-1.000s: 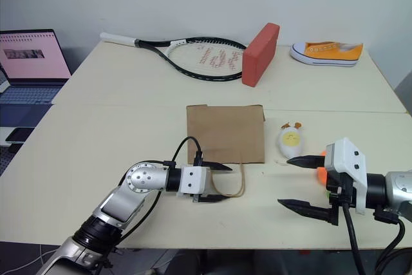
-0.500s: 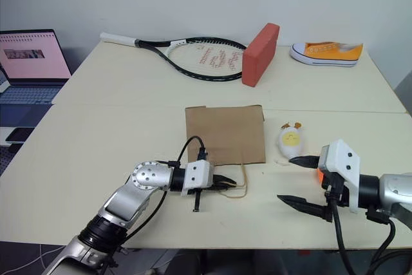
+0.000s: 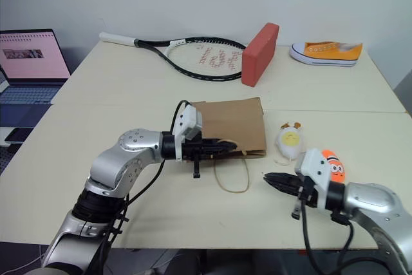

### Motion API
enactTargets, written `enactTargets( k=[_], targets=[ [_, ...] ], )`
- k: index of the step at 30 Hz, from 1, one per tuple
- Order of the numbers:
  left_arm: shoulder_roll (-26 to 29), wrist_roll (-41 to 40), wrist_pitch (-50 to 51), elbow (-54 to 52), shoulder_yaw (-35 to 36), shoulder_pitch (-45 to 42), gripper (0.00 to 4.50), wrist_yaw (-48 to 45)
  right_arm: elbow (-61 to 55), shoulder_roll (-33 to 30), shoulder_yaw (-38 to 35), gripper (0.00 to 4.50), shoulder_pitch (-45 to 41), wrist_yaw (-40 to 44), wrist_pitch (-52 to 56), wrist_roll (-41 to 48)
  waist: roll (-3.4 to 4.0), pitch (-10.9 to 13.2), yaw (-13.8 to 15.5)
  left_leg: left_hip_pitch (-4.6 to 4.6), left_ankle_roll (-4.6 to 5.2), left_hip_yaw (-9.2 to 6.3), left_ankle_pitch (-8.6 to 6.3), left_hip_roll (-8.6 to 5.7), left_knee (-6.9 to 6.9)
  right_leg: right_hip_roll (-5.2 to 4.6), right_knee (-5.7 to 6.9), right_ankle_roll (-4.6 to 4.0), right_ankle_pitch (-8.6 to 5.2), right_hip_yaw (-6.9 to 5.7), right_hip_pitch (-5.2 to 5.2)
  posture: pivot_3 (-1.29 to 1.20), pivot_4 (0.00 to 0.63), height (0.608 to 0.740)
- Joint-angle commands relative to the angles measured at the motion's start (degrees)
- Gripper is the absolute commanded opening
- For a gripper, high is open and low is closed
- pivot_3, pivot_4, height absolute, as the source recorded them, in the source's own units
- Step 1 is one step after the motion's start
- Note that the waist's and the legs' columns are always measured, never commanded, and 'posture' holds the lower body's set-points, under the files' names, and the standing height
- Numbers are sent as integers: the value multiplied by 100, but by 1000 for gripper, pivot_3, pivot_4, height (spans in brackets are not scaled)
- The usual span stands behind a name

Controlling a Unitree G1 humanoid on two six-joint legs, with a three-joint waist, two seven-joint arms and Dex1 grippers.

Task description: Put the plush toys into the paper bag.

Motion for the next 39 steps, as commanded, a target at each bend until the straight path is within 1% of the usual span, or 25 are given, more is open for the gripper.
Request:
enactTargets(
  k=[1,7,9,10,15,21,26,30,34,39],
  targets=[
    [-66,-237,268,-135,207,-230,0,164,306,360,505,19,-337,-354,-377,-541,1,0,-4,0,0,0,0,0,0,0,1,0,0,0,0,0,150,740],
    [-154,-593,744,-383,365,-388,0,384,1385,1413,1429,19,-1198,-1067,-974,-1597,1,0,-8,2,0,-9,0,1,-4,8,9,2,1,0,-3,0,150,740],
    [-173,-709,865,-417,430,-423,0,443,1752,1719,1614,19,-1406,-1230,-1200,-1875,2,0,-6,2,-1,-10,0,2,-4,9,9,9,5,0,-3,0,150,740],
    [-179,-777,930,-432,466,-435,0,471,1924,1856,1687,19,-1497,-1312,-1290,-1996,1,0,-7,1,-1,-12,1,1,-5,9,9,28,16,1,-3,0,150,740],
    [-133,-914,1106,-497,574,-490,0,589,2779,2443,1976,19,-1820,-1657,-1689,-2518,1,0,-8,1,-1,-15,1,2,-7,10,10,31,18,-1,-3,0,150,740],
    [-123,-1134,1361,-541,687,-596,0,731,3694,3089,2039,19,-2254,-2255,-2125,-3075,1,0,-11,2,-2,-15,1,2,-5,11,12,31,19,0,-3,0,150,740],
    [-264,-1501,1717,-462,943,-770,0,1003,4330,3433,2131,19,-2392,-2743,-2515,-3570,2,0,-16,2,-2,-18,1,2,-8,11,13,31,19,-2,-4,0,150,740],
    [-364,-1815,2051,-369,1204,-966,0,1253,4809,3489,2226,19,-2427,-3057,-2956,-4005,1,0,-22,2,-2,-17,1,1,-8,11,13,32,20,0,-4,0,150,740],
    [-348,-1903,2142,-195,1412,-1195,0,1441,5086,3478,2239,19,-2479,-3085,-3121,-4171,1,0,-52,19,-2,-16,1,1,-7,12,13,33,21,1,8,0,150,740],
    [-209,-1780,1894,118,1558,-1679,0,1468,5101,3482,2308,19,-2415,-2835,-2935,-4198,-2,-2,-56,23,-2,-18,2,1,-7,13,13,33,20,1,14,0,150,740]
  ],
)
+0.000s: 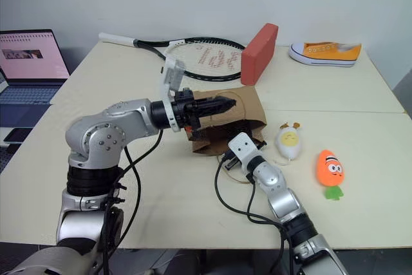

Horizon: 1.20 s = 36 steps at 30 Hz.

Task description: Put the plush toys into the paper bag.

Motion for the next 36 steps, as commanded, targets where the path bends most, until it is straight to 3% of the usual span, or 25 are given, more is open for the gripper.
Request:
enactTargets(
  k=[1,12,25,36],
  targets=[
    [162,64,-337,79,179,-471,0,-78,37,-5,67,19,70,190,243,-41,-1,-1,-5,0,0,0,0,0,0,0,0,1,1,0,0,0,150,740],
    [604,1035,-1802,843,-111,-1365,0,-584,-159,-7,25,19,55,488,656,13,-2,-1,-10,2,0,-1,0,1,-5,3,-1,1,0,-1,0,0,150,740],
    [552,731,-1380,251,-153,-737,0,-701,-511,-34,-121,19,-154,780,835,132,-2,-1,-22,-1,0,-2,0,2,-6,3,-1,1,0,0,-2,0,150,740],
    [640,457,-1091,-153,-237,-446,0,-919,-1966,-457,-311,19,75,1565,1519,769,0,0,-51,-7,0,-2,0,3,-7,4,-1,2,0,-1,-9,0,150,740]
  ],
)
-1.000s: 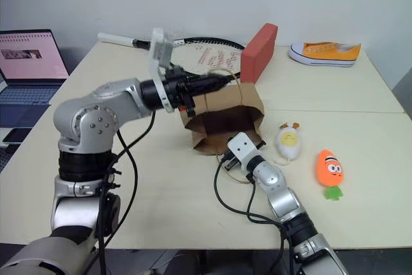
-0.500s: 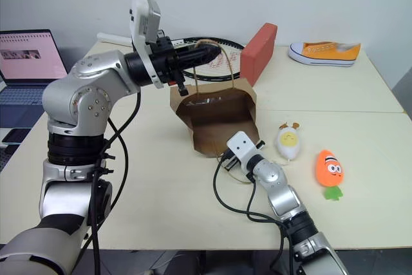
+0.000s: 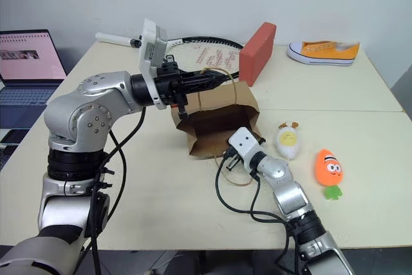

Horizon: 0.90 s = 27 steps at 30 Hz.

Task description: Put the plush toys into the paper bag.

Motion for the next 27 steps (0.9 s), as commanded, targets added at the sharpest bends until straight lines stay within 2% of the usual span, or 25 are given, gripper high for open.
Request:
enactTargets(
  k=[1,6,10,13,15,18,21,24,27],
  targets=[
    [15,-151,35,-310,23,19,0,-53,-820,-187,-195,19,84,302,199,342,0,0,-1,0,0,0,0,0,0,0,0,0,0,0,-1,0,150,740],
    [0,-238,120,-506,-61,175,0,-69,-1931,-581,-543,19,208,628,850,876,0,0,-1,-1,0,0,0,1,1,0,0,0,0,0,-1,0,150,740],
    [-26,-277,148,-599,-87,275,0,-59,-2811,-835,-1279,19,127,755,1803,1760,0,0,5,-2,0,-1,0,1,0,0,0,0,-1,-1,-1,0,150,740],
    [-65,-290,143,-599,-100,302,0,-28,-3206,-1284,-1822,573,57,915,2410,2306,0,1,18,-3,0,0,0,1,2,0,-1,0,-1,0,-1,0,150,740],
    [-92,-311,149,-613,-109,326,0,-16,-3323,-1697,-2122,1211,133,1040,2643,2506,0,1,32,-5,0,0,0,1,2,0,-2,-2,-2,-1,-2,0,150,740],
    [-129,-324,153,-608,-107,354,0,-6,-3195,-2478,-2307,2336,523,1162,2441,2198,0,1,66,-6,1,1,0,0,1,0,-5,-11,-7,-1,-1,0,150,740],
    [-147,-309,137,-607,-112,379,0,-6,-2971,-3147,-2057,3440,963,1153,2021,1652,0,1,103,-14,1,2,-1,0,1,0,-10,-16,-11,-2,-5,0,150,740],
    [-169,-306,125,-599,-107,386,0,13,-2741,-3417,-1750,3440,1221,1061,1572,1196,-1,1,82,-24,1,5,-1,-1,3,-1,-10,-16,-11,1,-14,0,150,740],
    [-180,-299,119,-594,-99,387,0,21,-2502,-3382,-1501,3440,1260,878,1416,865,-1,1,63,-27,1,9,-1,-1,4,-1,-7,-13,-10,6,-21,0,150,740]
  ],
)
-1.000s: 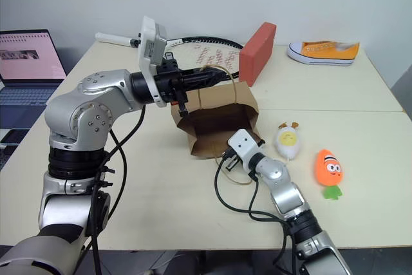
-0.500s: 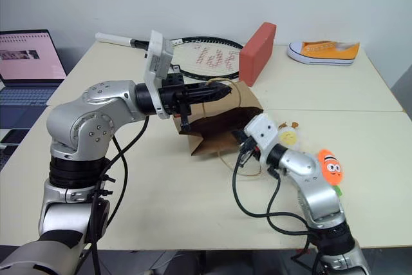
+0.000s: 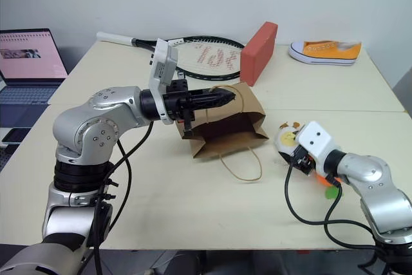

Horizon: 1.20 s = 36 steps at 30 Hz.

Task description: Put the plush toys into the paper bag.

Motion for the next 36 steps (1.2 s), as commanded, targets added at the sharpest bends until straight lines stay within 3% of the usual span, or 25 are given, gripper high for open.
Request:
enactTargets(
  k=[1,5,7,16,22,30,36],
  targets=[
    [-15,-71,-86,-134,61,-31,0,11,172,10,221,3440,-59,-209,-312,-414,0,0,-5,0,0,0,0,0,0,0,0,1,1,0,0,0,150,740],
    [1,-70,-83,-142,76,-23,0,10,562,173,486,3440,-189,-363,-471,-699,-1,0,4,-9,0,-2,0,-1,2,0,-1,10,6,-1,-4,0,150,740],
    [21,-63,-86,-151,78,-17,0,5,774,234,578,3086,-277,-466,-532,-878,0,0,1,-10,-1,-2,0,-1,2,0,0,14,9,-1,-6,0,150,740],
    [54,-82,-85,-158,112,-2,0,7,1156,357,663,28,-446,-488,-676,-1184,-1,0,14,-11,-1,-3,0,0,3,0,1,16,10,-2,-7,0,150,740],
    [57,-79,-98,-129,110,-5,0,-15,1070,172,291,28,-576,-116,-721,-896,0,0,17,-11,-1,-3,1,-1,5,0,2,17,10,-1,-6,0,150,740],
    [27,-59,-134,-36,72,-51,0,-68,-188,-1198,-1118,28,-551,2042,474,1351,2,1,37,-18,0,-7,0,-1,4,0,2,21,12,-5,-10,0,150,740],
    [-23,-51,-149,39,32,-146,0,-99,-903,-1101,-1157,28,-1073,1999,1523,2800,0,1,24,-12,0,-7,0,3,7,4,4,15,9,-5,-6,0,150,740]
  ],
)
